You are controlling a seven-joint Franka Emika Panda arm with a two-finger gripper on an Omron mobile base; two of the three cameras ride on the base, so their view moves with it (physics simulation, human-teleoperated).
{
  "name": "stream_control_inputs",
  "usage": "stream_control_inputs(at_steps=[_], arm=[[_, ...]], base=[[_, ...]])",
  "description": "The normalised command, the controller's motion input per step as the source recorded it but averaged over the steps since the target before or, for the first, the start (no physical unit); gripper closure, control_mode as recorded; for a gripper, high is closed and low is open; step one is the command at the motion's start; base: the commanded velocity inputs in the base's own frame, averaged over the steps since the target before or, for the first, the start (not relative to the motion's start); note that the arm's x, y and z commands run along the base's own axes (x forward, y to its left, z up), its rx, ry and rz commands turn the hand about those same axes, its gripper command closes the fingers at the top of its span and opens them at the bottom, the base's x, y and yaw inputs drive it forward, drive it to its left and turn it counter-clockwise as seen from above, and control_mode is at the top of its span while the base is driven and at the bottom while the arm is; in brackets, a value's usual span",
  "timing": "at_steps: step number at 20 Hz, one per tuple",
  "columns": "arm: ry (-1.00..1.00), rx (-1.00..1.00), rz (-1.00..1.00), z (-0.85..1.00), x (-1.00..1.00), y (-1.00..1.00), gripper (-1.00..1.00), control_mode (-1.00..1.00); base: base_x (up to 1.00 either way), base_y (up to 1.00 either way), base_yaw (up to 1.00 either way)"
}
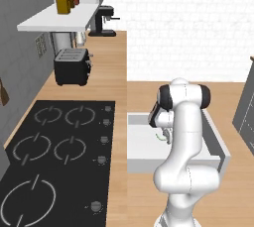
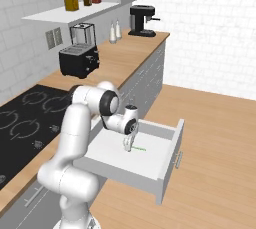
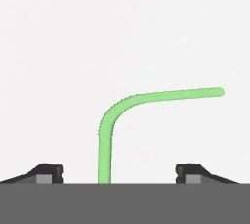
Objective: Take a straw from the drawer in front and place it inside the glass cup on the dining counter.
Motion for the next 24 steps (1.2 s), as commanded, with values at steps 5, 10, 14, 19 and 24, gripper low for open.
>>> stream_control_inputs(at_steps=[5,10,14,19,24], arm=[[0.0,0.0,0.09,-0.27,0.06,0.0,-1.0,-1.0],[0.0,0.0,0.06,-0.34,0.01,0.0,-1.0,-1.0],[-0.04,0.0,0.03,-0.45,0.0,0.0,-1.0,-1.0],[-0.04,0.0,0.02,-0.5,-0.02,0.0,-1.0,-1.0],[-0.01,0.0,0.01,-0.51,-0.01,0.0,1.0,-1.0]], base=[[0.0,0.0,0.0],[0.0,0.0,0.0],[0.0,0.0,0.0],[0.0,0.0,0.0],[0.0,0.0,0.0]])
